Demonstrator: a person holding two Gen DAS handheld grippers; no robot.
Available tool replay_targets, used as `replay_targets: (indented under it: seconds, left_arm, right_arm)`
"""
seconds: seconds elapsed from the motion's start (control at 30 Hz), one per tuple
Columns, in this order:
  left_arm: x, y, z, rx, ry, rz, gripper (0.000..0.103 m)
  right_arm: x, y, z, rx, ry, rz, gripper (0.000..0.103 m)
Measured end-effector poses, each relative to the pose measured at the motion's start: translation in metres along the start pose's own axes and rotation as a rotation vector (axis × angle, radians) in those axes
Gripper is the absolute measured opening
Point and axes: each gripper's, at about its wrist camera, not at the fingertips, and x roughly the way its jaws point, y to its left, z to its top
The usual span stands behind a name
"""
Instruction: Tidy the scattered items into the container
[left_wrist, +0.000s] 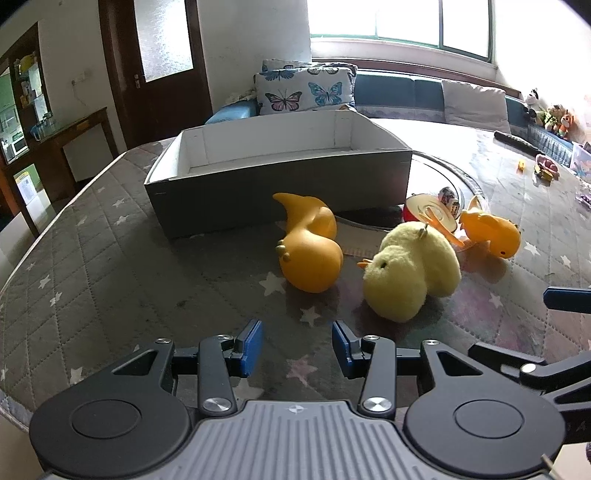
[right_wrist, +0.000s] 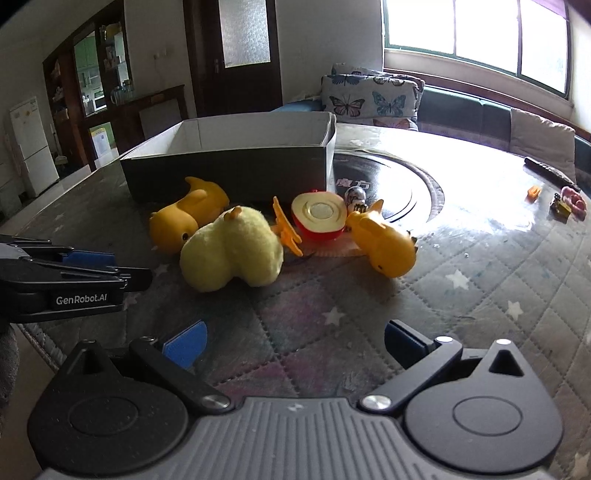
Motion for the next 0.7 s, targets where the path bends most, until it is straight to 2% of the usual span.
replay_targets:
  seconds: [0.1, 0.7]
  left_arm:
    - [-0.0004, -0.0098, -0.001, 0.036, 0.004, 0.023, 0.045]
    - [0.0013, -0.0107, -0.003, 0.034, 0.047, 0.009, 0.045]
  right_arm:
    - [0.0006, 0.0009, -0.0001, -0.001, 0.007, 0.003, 0.103]
    - [0.0038, 0.005, -0.004, 0.006, 0.058, -0.005, 0.103]
